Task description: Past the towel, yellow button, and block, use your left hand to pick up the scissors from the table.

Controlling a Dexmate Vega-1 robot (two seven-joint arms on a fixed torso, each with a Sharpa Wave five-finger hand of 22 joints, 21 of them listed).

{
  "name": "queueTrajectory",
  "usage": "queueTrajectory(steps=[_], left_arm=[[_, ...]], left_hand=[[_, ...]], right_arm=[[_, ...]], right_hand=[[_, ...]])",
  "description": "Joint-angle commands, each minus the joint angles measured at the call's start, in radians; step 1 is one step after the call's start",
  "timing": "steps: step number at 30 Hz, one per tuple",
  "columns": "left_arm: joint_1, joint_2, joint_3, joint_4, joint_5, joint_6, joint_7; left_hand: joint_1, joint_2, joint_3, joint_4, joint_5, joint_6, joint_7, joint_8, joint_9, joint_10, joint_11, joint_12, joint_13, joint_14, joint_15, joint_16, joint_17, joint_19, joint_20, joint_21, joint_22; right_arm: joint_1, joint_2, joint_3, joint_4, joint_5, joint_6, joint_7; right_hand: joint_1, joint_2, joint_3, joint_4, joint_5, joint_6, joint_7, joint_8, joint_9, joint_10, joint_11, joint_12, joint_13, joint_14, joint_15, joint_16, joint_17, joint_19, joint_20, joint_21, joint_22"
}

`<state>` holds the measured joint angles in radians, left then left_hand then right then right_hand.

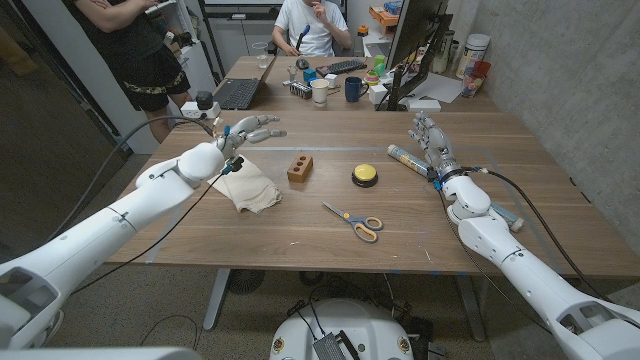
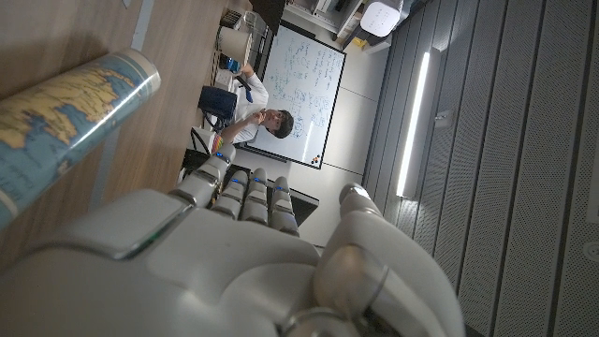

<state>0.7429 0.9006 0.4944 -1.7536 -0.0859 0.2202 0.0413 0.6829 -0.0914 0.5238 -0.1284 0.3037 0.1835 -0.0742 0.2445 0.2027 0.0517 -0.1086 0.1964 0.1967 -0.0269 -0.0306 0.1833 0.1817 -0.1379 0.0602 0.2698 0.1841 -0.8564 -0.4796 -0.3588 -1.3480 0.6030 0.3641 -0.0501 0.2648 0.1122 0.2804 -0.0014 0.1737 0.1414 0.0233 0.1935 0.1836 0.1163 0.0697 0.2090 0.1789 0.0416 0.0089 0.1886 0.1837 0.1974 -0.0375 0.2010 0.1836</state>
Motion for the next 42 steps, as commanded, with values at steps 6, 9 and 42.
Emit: queueTrajectory(steps=[6, 9, 42], left_arm=[[-0.135, 0.056, 0.115, -0.087, 0.248, 0.115, -0.143], [-0.162, 0.062, 0.134, -0.089, 0.289, 0.103, -0.188], [-0.193, 0.080, 0.108, -0.122, 0.342, -0.124, -0.410]], left_hand=[[0.052, 0.002, 0.007, -0.025, 0.001, -0.004, -0.020, 0.007, 0.009, -0.025, -0.017, -0.005, 0.004, -0.022, -0.035, -0.004, 0.000, -0.013, 0.008, -0.009, 0.003], [0.062, 0.002, 0.009, -0.029, 0.001, -0.005, -0.023, 0.009, 0.010, -0.029, -0.018, -0.006, 0.004, -0.025, -0.031, -0.003, 0.000, -0.014, 0.010, -0.011, 0.003], [0.170, 0.012, 0.021, -0.044, -0.005, -0.006, -0.043, 0.026, 0.023, -0.035, -0.045, 0.002, 0.008, -0.031, -0.021, 0.004, 0.002, -0.016, 0.003, -0.023, 0.005]], right_arm=[[0.006, 0.005, -0.003, -0.010, -0.013, -0.003, -0.020], [0.005, 0.006, -0.003, -0.012, -0.014, 0.000, -0.021], [-0.012, -0.007, 0.010, -0.104, -0.049, -0.060, -0.127]], right_hand=[[-0.008, -0.004, -0.004, 0.000, 0.007, 0.008, 0.001, 0.007, 0.002, 0.008, 0.004, 0.006, 0.003, 0.006, 0.004, 0.004, 0.002, -0.003, -0.037, 0.002, 0.003], [-0.008, -0.004, -0.004, 0.000, 0.007, 0.008, 0.001, 0.006, 0.002, 0.009, 0.004, 0.006, 0.003, 0.006, 0.005, 0.004, 0.002, -0.004, -0.036, 0.002, 0.003], [-0.013, -0.011, -0.007, -0.005, 0.008, 0.011, 0.001, 0.005, 0.002, 0.009, 0.006, 0.004, 0.003, 0.006, 0.006, 0.001, 0.001, -0.008, -0.036, 0.002, 0.003]])
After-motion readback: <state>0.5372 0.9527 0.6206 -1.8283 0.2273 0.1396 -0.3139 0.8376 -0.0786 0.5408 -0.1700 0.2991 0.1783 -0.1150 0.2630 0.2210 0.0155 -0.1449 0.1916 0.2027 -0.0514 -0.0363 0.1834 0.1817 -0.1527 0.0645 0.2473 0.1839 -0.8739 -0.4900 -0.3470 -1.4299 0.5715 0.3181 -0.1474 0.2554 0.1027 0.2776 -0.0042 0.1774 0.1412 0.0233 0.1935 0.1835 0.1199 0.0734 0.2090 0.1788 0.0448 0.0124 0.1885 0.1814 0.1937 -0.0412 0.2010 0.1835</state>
